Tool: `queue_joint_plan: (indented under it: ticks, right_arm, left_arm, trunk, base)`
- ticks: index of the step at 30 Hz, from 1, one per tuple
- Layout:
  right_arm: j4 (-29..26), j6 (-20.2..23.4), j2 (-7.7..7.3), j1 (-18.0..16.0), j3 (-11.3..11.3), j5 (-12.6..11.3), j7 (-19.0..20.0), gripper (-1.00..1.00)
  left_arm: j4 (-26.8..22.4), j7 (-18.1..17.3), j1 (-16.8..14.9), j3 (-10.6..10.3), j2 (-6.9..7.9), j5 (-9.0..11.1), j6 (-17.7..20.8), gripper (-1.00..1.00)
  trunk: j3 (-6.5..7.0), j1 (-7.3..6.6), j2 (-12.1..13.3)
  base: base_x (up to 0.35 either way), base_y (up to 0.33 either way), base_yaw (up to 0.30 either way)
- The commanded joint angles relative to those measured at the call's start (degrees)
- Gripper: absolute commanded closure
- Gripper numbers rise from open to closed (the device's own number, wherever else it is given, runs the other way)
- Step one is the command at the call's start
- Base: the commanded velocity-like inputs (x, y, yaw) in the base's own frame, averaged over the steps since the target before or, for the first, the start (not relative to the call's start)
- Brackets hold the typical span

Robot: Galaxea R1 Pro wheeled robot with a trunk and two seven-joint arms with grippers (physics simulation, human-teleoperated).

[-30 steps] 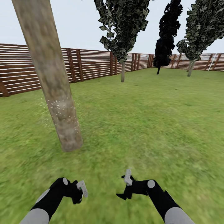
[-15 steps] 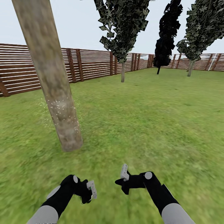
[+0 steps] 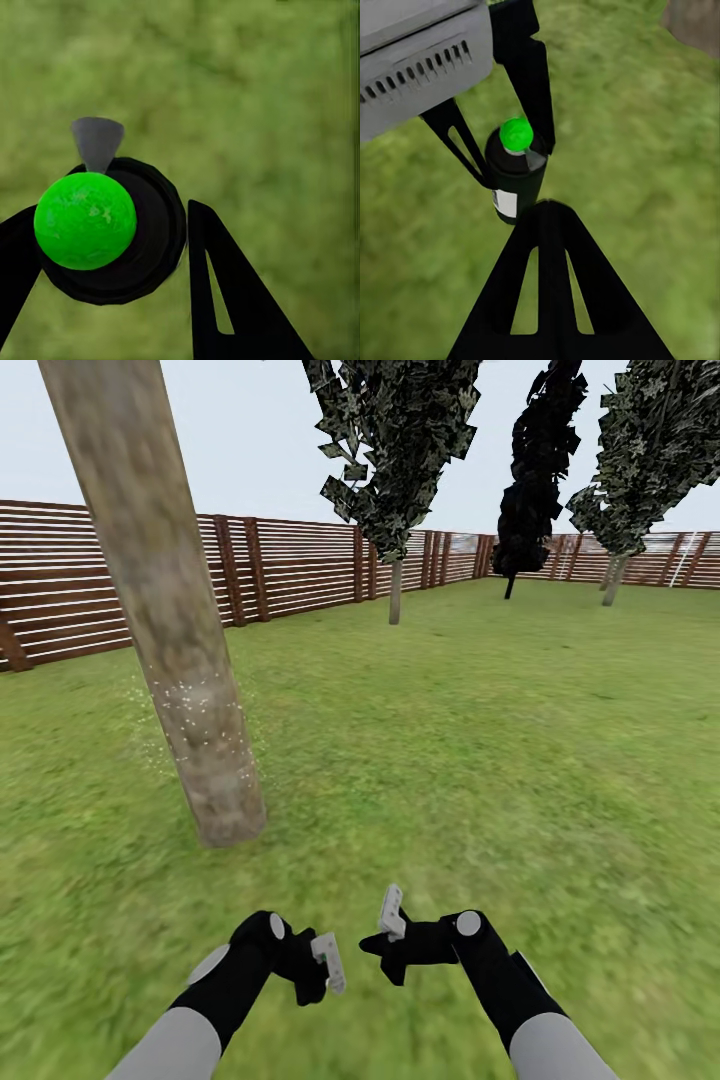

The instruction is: In the garden, pick up the pesticide atomizer on the floor and spray pesticide onto both trees until each tree trunk is fully covered.

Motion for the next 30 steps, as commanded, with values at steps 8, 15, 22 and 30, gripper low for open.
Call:
queue_joint_plan:
  ticks: [8,15,22,30]
  right_arm:
    - [-1.1,0.0,0.08,0.0,0.0,0.0,0.0,1.00]
    - [-1.1,0.0,0.08,0.0,0.0,0.0,0.0,1.00]
    - [-1.1,0.0,0.08,0.0,0.1,0.0,0.0,1.00]
    - [-1.1,0.0,0.07,0.0,0.1,0.0,-0.1,1.00]
  left_arm:
    - [1.0,-0.4,0.1,0.2,-0.02,1.0,-0.5,1.00]
    - [1.0,-2.8,0.0,0.3,0.07,5.0,-0.8,1.00]
    - [0.2,-2.8,0.0,0.3,-0.61,6.3,-0.7,1.00]
    - [-0.1,-2.9,-0.6,0.1,-1.71,8.6,-0.8,1.00]
  trunk:
    - [0.00,0.00,0.0]
    - [0.00,0.00,0.0]
    - [0.00,0.00,0.0]
    - [0.00,0.00,0.0]
  base:
    - [0.000,0.000,0.000]
    - [0.000,0.000,0.000]
    - [0.000,0.000,0.000]
    - [0.000,0.000,0.000]
